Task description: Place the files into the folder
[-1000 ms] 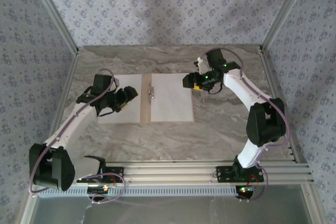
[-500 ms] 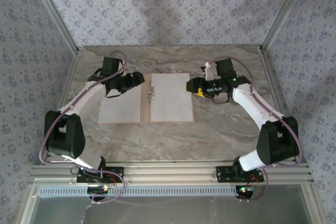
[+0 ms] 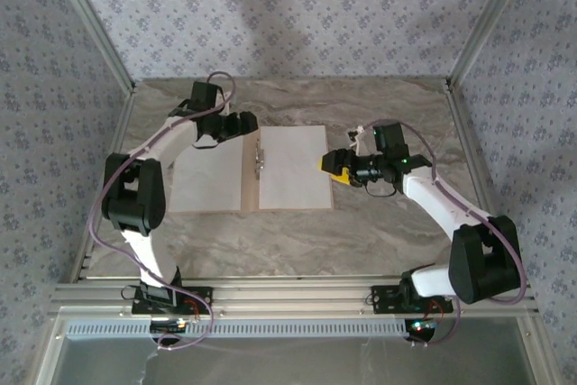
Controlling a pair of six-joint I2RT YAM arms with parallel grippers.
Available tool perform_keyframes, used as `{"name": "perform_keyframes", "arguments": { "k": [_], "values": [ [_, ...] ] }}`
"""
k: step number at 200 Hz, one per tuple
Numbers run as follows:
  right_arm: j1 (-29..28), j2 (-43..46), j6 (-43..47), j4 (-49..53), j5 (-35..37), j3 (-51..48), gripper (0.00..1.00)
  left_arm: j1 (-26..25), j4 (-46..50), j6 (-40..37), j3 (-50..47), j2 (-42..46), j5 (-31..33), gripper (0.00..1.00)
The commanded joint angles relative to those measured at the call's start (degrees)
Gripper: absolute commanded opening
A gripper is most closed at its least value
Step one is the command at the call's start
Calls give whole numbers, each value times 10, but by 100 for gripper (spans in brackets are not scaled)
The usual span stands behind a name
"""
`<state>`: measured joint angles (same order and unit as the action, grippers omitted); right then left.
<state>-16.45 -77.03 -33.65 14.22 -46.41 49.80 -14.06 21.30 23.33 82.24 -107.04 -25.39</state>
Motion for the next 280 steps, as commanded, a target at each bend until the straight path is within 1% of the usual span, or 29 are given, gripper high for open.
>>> {"name": "perform_keyframes", "arguments": {
  "k": [1, 45, 58, 120, 198, 237, 280],
  "values": [
    [-6, 20, -17, -25, -16, -20, 75, -3, 26, -32, 46, -32, -28, 75],
    [-18, 31, -19, -44, -20, -45, 75, -3, 35, -41, 91, -87, -48, 75],
    [-21, 35, -36, -47, -19, -51, 75, -3, 40, -44, 106, -103, -53, 75],
    [-30, 43, -41, -42, -20, -52, 76, -4, 66, -58, 163, -167, -83, 72],
    [-34, 41, -34, -28, -17, -42, 76, -9, 66, -61, 177, -203, -109, 69],
    [-35, 39, -34, -26, -16, -42, 76, -14, 66, -57, 179, -206, -115, 66],
    [-36, 39, -34, -22, -16, -42, 76, -20, 66, -55, 179, -197, -128, 66]
  ]
}}
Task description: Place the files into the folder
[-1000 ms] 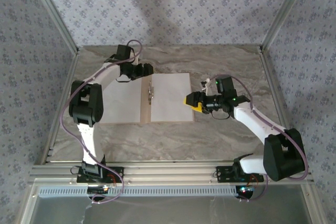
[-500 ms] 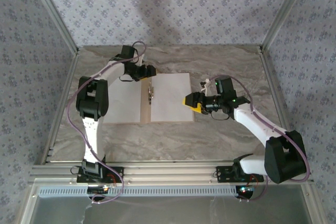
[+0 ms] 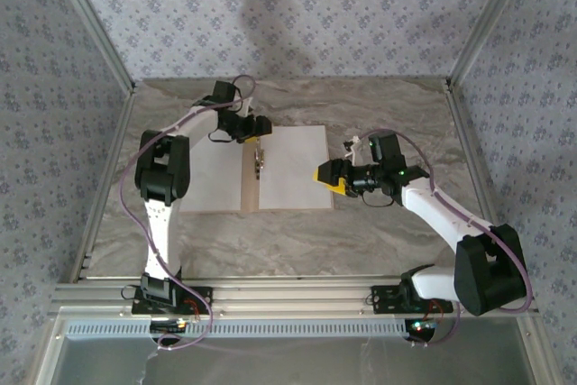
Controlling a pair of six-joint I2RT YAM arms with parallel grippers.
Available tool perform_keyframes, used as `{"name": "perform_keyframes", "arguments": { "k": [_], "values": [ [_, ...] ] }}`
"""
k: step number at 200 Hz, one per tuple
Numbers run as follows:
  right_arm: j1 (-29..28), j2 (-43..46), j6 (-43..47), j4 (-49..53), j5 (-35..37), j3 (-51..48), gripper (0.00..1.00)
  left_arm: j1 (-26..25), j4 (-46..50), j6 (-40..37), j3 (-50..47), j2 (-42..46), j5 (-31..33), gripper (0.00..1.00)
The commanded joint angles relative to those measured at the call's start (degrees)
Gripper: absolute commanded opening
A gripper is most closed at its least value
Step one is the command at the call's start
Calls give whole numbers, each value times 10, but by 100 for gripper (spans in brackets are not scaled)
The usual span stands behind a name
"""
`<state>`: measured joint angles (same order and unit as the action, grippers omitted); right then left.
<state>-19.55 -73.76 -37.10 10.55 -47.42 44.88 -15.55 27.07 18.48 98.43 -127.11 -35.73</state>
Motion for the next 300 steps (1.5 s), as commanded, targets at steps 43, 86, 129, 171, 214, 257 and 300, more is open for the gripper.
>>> {"name": "perform_keyframes", "arguments": {
  "k": [43, 86, 129, 171, 214, 257, 300],
  "values": [
    [-5, 7, -1, 16, -7, 8, 76, -7, 11, -7, 3, 29, -24, 65],
    [-6, 7, -1, 17, -4, 6, 76, -9, -8, 0, -42, 68, -23, 65],
    [-8, 5, -2, 17, -2, 6, 76, -18, -48, 19, -103, 117, -26, 64],
    [-8, 5, -2, 22, -3, 7, 76, -27, -68, 33, -153, 158, -24, 64],
    [-10, 5, -2, 26, -2, 11, 76, -25, -42, 36, -180, 229, 31, 64],
    [-14, 6, -6, 32, 6, 18, 76, 17, -5, 69, -230, 309, 105, 64],
    [-17, 3, -6, 40, 16, 22, 76, 77, 27, 85, -332, 387, 207, 58]
  ]
}}
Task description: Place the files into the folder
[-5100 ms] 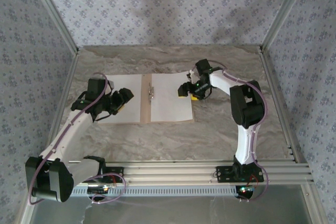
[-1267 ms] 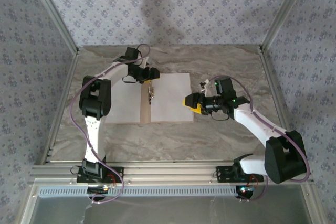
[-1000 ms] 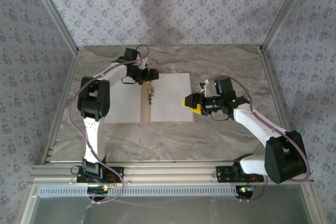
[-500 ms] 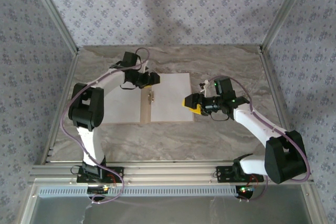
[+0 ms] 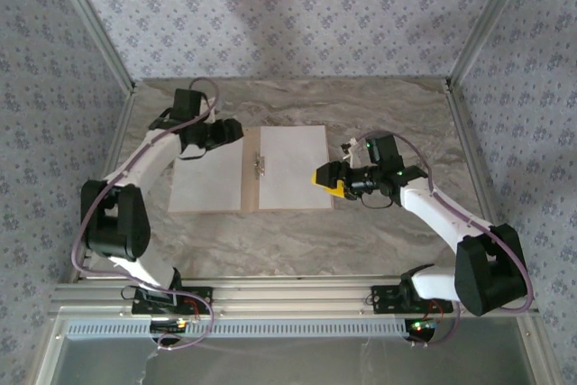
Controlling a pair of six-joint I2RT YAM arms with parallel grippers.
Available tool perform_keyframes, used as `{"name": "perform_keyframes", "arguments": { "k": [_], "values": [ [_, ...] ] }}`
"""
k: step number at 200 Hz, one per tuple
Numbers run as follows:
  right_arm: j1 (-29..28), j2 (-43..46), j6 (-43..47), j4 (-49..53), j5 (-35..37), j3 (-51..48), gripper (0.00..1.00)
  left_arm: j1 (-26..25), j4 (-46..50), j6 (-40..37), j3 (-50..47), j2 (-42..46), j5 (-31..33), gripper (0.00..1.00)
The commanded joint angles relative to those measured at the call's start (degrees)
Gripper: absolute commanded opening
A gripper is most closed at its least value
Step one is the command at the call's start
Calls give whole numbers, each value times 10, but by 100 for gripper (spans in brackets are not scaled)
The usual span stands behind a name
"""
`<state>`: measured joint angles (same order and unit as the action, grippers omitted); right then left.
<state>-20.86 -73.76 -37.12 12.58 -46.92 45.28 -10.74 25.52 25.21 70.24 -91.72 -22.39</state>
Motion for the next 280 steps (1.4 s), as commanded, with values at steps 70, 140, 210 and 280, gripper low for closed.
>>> {"name": "perform_keyframes", "arguments": {
  "k": [70, 140, 210, 280],
  "values": [
    [-22, -9, -8, 24, 23, 32, 76, 132, 45, 32, -164, 37, 145, 46],
    [-35, -12, -6, 33, 34, 38, 76, 149, 19, -1, -160, -40, 170, 43],
    [-37, -16, -7, 35, 39, 40, 76, 148, -26, -28, -142, -85, 95, 40],
    [-42, -31, -6, 39, 52, 48, 76, 106, -55, -14, -142, -91, 70, 40]
  ]
}}
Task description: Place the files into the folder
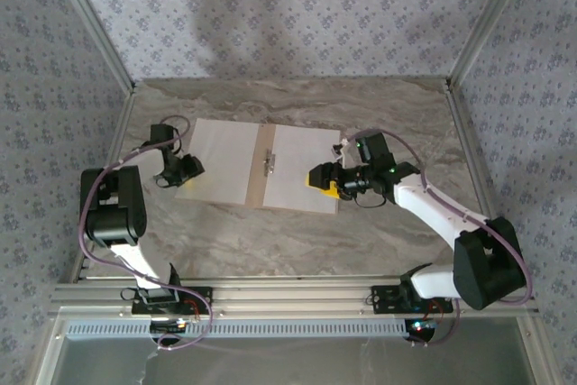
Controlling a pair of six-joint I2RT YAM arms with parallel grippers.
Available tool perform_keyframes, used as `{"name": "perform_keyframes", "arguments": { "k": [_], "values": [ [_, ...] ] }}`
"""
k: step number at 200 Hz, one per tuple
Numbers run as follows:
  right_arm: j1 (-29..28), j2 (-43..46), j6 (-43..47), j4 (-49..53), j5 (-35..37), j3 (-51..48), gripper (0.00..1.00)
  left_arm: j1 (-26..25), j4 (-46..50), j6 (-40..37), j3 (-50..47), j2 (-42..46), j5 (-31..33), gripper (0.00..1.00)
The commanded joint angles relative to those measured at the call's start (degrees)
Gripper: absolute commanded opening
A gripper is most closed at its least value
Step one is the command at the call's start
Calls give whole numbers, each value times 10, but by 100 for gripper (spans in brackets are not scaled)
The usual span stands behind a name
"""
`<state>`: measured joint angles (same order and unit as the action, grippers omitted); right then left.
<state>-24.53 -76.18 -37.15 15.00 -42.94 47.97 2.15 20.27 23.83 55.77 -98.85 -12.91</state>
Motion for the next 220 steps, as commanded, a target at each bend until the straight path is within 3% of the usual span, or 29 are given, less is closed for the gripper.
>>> {"name": "perform_keyframes", "arguments": {
  "k": [1, 60, 132, 220],
  "values": [
    [-5, -7, -6, 15, 12, 22, 76, -23, -3, 0, 3, -20, -25, 40],
    [-11, -20, 6, 54, 53, 51, 74, -77, -9, 12, 30, -37, -26, 40],
    [-27, -69, 29, 131, 180, 144, 72, -156, -25, 45, 50, -56, -21, 39],
    [-34, -216, 67, 215, 293, 308, 63, -210, -30, 67, 44, -46, -17, 39]
  ]
}}
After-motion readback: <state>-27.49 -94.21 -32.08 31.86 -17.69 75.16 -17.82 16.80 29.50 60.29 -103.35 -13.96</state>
